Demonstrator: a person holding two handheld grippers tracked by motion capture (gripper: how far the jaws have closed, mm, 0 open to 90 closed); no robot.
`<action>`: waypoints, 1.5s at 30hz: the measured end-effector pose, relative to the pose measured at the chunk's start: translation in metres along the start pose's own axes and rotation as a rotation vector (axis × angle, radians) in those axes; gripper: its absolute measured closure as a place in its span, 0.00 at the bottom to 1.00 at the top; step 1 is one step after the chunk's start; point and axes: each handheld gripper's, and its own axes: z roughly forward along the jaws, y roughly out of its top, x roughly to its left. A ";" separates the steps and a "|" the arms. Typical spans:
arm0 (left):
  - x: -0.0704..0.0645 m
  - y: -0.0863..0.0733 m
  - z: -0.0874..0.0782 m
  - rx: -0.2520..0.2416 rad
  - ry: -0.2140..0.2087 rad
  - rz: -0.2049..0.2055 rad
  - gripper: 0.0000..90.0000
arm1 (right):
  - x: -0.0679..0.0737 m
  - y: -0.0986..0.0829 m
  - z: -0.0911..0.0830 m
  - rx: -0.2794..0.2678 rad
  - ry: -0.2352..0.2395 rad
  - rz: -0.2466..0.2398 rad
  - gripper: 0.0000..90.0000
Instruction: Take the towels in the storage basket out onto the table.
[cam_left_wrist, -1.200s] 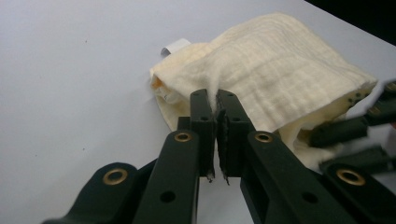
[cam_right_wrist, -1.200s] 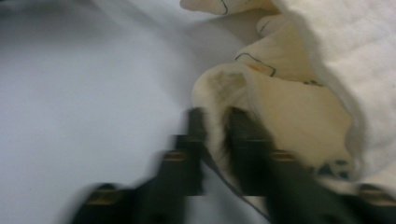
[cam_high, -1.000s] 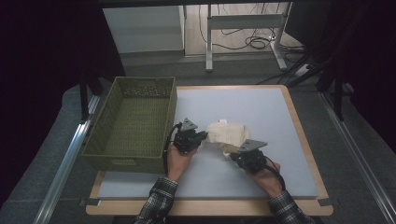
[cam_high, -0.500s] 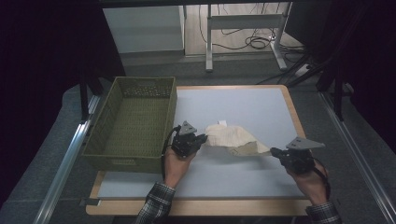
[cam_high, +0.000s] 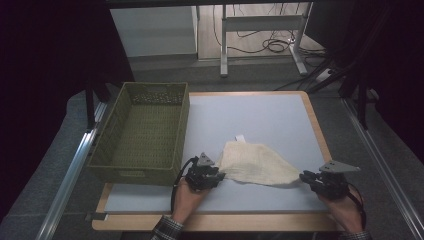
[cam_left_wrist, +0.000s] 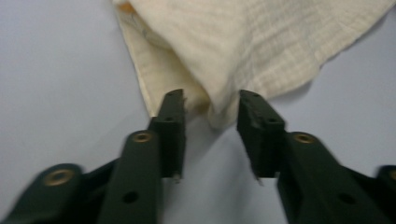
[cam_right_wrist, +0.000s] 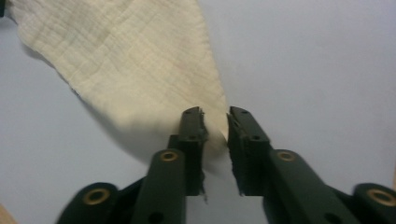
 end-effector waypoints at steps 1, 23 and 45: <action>0.000 -0.001 -0.002 0.000 -0.002 -0.002 0.56 | 0.000 -0.001 -0.003 -0.005 0.004 0.005 0.79; -0.001 -0.002 0.004 0.003 0.021 0.061 0.99 | 0.014 -0.020 0.008 0.027 0.081 -0.014 0.99; 0.046 0.159 -0.002 -0.114 0.213 0.021 0.43 | -0.048 0.098 0.013 -0.124 -0.068 0.065 0.78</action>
